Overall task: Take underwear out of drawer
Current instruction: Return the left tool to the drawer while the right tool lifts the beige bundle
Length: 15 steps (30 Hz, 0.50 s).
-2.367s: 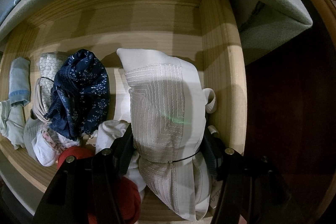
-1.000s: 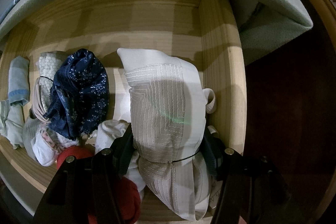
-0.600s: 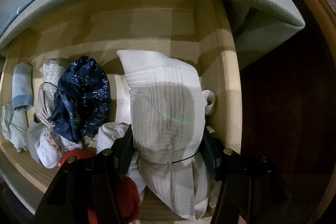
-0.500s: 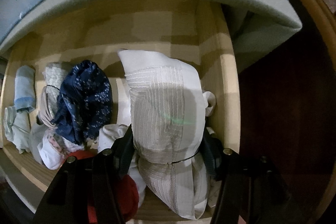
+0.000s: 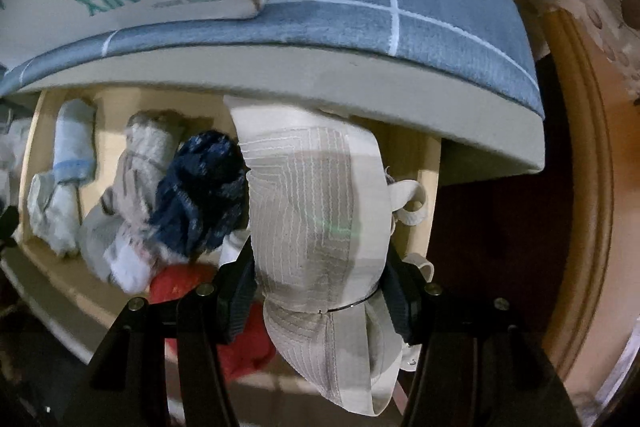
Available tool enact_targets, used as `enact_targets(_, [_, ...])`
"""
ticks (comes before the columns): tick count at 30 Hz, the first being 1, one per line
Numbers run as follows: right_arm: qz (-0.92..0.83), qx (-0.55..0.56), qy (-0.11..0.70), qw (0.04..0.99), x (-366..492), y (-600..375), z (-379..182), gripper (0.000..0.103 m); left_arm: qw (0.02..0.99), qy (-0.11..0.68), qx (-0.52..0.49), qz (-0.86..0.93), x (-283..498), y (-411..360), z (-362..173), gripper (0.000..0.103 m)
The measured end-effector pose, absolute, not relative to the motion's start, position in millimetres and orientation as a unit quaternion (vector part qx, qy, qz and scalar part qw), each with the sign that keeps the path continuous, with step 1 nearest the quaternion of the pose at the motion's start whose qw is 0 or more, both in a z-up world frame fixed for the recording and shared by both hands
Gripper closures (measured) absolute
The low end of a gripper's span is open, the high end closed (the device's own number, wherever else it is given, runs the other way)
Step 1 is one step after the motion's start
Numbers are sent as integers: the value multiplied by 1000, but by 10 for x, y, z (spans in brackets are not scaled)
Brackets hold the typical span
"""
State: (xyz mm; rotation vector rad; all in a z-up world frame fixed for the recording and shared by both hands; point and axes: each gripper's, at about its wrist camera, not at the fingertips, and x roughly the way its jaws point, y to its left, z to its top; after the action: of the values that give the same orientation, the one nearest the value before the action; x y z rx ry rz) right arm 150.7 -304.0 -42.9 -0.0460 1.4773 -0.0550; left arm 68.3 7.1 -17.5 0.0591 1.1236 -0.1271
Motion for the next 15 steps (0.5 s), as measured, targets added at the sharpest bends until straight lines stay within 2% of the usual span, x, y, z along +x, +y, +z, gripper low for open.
enact_targets(8, [19,-24,685,728,1312,-2981,-46,50,838,543,14,-56,609,103,-331,46])
enact_targets(15, [36,4,631,775,1066,-2883,465,50,846,531,0,-50,567,156,-306,46])
